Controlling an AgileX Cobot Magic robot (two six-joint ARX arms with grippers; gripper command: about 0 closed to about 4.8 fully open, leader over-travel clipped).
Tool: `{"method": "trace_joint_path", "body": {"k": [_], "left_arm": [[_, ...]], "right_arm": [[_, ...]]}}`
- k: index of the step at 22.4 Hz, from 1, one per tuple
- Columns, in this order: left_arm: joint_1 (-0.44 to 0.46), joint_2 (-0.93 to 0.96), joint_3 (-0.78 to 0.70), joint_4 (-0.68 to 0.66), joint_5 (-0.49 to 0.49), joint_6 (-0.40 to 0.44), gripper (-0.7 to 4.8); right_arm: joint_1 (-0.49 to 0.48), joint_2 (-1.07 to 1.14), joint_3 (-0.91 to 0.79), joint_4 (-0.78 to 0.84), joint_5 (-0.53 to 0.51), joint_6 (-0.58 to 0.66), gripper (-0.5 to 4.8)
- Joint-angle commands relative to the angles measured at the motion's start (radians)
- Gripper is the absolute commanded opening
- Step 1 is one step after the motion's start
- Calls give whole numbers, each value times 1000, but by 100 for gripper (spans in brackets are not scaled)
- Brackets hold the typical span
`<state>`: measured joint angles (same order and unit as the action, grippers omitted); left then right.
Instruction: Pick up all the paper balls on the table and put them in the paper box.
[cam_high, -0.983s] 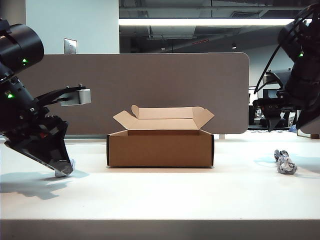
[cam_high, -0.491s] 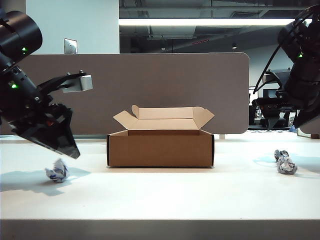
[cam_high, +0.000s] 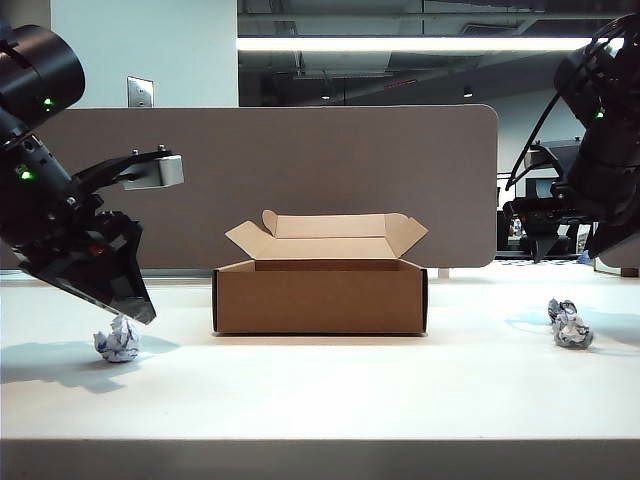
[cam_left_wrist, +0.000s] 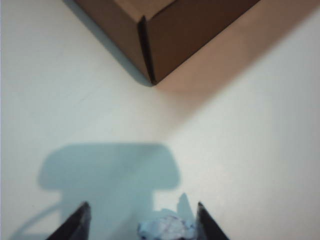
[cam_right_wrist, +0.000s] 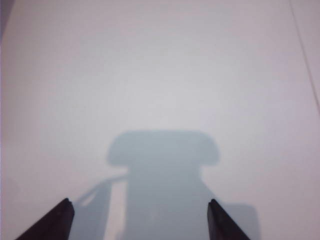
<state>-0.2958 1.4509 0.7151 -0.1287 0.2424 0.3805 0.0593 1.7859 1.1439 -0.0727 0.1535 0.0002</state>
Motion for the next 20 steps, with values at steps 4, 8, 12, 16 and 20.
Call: {"method": "trace_joint_path", "body": {"k": [4, 8, 12, 16, 20], "left_arm": [[2, 38, 6, -23, 9, -40, 264], [2, 38, 6, -32, 8, -40, 258], [2, 39, 6, -32, 8, -40, 148], [2, 39, 6, -32, 9, -41, 148], [2, 39, 6, -58, 9, -57, 148]], "right_arm": [[1, -6, 6, 9, 3, 2, 364], [1, -6, 6, 7, 3, 2, 364], [1, -6, 6, 7, 2, 2, 364], [2, 5, 8, 5, 2, 5, 364], [3, 57, 20, -93, 2, 56, 364]]}}
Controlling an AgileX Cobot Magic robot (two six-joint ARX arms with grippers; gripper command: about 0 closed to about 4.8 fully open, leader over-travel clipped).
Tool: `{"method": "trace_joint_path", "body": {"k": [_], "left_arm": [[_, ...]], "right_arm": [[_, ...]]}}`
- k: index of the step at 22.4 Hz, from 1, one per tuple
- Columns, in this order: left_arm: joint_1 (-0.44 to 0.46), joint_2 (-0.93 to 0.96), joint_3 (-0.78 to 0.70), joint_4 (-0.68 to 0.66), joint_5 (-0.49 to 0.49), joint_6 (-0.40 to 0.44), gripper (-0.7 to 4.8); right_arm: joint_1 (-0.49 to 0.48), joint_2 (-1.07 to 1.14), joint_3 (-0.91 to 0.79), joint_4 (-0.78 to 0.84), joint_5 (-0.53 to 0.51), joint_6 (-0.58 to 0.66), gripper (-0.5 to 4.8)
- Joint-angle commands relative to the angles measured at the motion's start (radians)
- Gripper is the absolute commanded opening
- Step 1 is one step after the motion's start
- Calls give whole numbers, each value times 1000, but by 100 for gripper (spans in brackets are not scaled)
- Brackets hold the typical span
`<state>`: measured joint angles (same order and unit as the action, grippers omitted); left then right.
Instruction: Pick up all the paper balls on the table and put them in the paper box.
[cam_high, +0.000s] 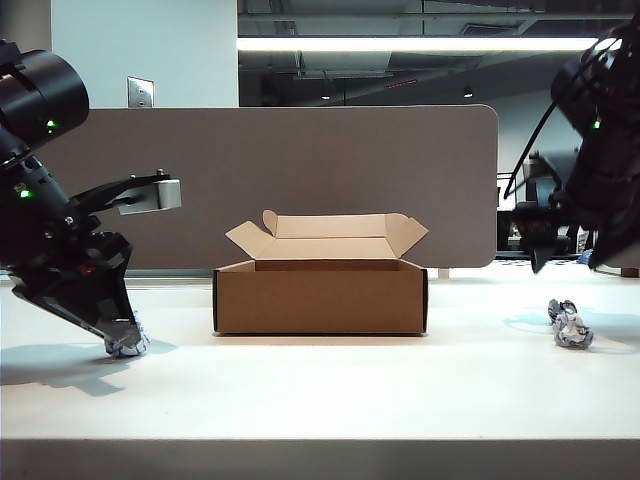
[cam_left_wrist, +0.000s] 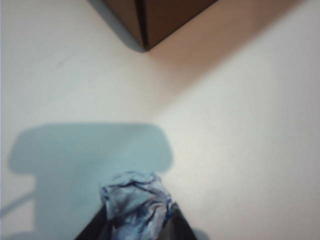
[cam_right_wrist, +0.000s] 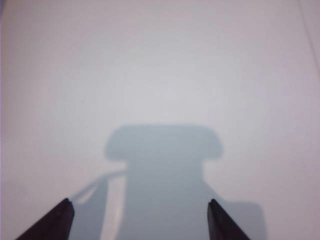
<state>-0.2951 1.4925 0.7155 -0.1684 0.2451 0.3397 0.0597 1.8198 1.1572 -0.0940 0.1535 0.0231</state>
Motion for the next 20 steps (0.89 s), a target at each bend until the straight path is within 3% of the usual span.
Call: {"method": "trace_joint_path", "body": {"k": [1, 5, 8, 20], "left_arm": [[1, -2, 5, -24, 6, -16, 148], [1, -2, 5, -28, 6, -19, 148], [1, -2, 5, -27, 6, -25, 147], [1, -2, 6, 16, 28, -26, 147]], "right_arm": [[2, 29, 6, -84, 2, 33, 363], [2, 37, 6, -89, 2, 33, 348], [3, 38, 6, -98, -13, 33, 303], [26, 38, 6, -177, -14, 60, 300]]}}
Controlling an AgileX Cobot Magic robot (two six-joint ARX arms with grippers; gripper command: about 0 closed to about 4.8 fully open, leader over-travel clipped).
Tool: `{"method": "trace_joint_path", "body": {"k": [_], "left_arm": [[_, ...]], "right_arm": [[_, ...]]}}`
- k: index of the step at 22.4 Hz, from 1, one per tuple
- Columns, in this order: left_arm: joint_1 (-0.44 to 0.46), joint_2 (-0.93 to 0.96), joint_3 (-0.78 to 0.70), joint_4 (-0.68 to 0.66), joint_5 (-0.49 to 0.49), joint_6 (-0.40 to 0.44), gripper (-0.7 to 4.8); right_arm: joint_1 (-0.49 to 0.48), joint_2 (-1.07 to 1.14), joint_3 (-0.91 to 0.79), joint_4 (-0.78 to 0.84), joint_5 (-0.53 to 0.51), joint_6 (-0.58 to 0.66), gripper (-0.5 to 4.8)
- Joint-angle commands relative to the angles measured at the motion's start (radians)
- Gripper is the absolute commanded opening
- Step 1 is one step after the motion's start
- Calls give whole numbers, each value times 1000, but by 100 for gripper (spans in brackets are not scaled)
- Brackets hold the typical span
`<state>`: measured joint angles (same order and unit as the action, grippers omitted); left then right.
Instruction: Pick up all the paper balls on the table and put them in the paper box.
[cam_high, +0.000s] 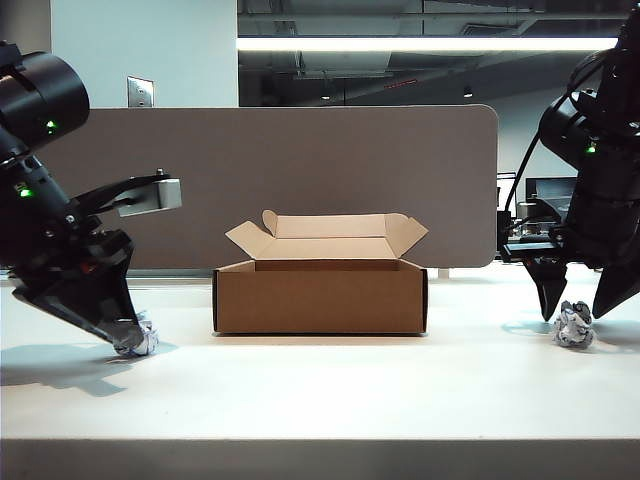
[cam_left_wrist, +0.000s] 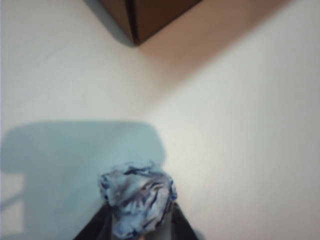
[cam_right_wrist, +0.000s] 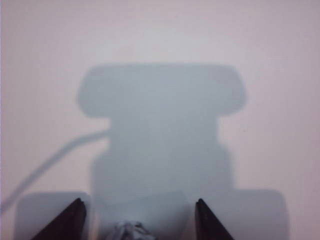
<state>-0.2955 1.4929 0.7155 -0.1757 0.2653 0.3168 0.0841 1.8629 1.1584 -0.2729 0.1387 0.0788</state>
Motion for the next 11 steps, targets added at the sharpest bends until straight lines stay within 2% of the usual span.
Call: {"method": "trace_joint_path", "body": {"k": [1, 5, 11], "left_arm": [[2, -3, 6, 29, 8, -3, 147], [2, -3, 6, 46, 7, -3, 147], [2, -3, 6, 43, 7, -3, 147]], "right_arm": [[1, -5, 5, 1, 2, 5, 278], [1, -5, 5, -19, 20, 3, 185], [1, -5, 5, -34, 20, 4, 175]]}}
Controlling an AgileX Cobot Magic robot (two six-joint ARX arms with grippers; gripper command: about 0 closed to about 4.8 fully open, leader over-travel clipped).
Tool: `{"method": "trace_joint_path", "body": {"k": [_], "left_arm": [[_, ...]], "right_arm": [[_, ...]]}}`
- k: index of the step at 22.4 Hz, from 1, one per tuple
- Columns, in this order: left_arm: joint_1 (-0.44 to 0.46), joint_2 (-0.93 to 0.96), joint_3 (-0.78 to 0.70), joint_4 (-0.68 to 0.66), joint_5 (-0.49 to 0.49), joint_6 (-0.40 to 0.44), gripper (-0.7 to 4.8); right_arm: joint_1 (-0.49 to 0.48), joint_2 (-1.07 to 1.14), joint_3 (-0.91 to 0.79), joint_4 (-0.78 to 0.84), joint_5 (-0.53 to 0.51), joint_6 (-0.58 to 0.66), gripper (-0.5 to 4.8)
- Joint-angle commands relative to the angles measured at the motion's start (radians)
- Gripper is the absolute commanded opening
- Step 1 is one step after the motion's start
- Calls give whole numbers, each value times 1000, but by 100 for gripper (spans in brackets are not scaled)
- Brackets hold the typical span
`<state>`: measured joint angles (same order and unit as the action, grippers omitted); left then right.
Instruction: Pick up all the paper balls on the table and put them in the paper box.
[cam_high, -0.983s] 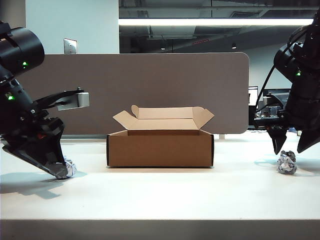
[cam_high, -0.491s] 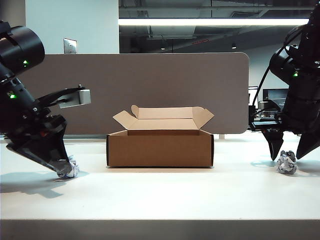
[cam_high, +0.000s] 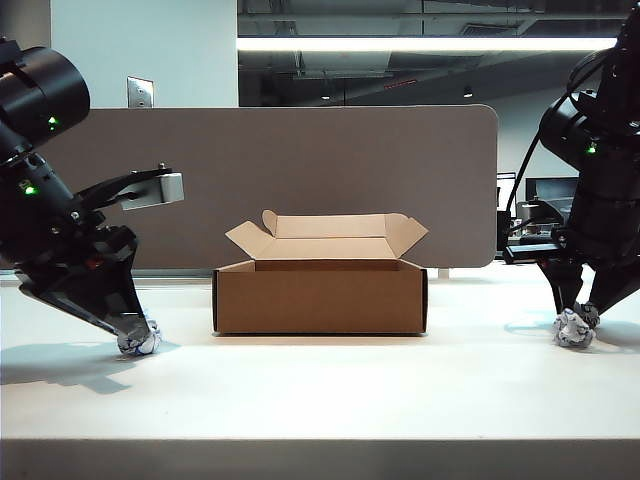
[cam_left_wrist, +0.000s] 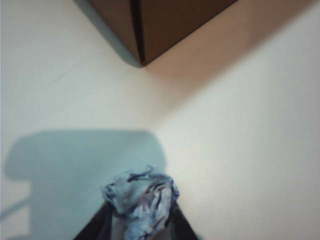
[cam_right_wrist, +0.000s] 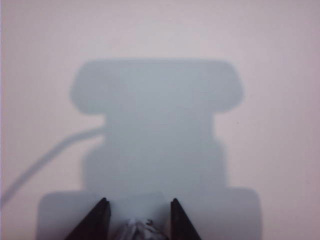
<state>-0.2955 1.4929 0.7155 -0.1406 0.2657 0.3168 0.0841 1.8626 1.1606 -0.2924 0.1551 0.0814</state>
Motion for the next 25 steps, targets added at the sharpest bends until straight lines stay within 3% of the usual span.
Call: {"method": "trace_joint_path", "body": {"k": [1, 6, 9, 13, 17, 25], "left_arm": [[2, -3, 6, 8, 7, -3, 147], [2, -3, 6, 8, 7, -3, 147], [2, -3, 6, 8, 7, -3, 147], [2, -3, 6, 9, 7, -3, 146], [2, -3, 6, 9, 8, -3, 81], [2, -3, 74, -21, 8, -3, 80]], "right_arm": [[1, -5, 3, -20, 4, 1, 175], [1, -5, 3, -55, 5, 1, 174], [1, -5, 3, -55, 5, 1, 135], [1, -5, 3, -53, 5, 0, 133], [0, -5, 5, -47, 4, 0, 133], [0, -9, 10, -40, 4, -3, 116]]}}
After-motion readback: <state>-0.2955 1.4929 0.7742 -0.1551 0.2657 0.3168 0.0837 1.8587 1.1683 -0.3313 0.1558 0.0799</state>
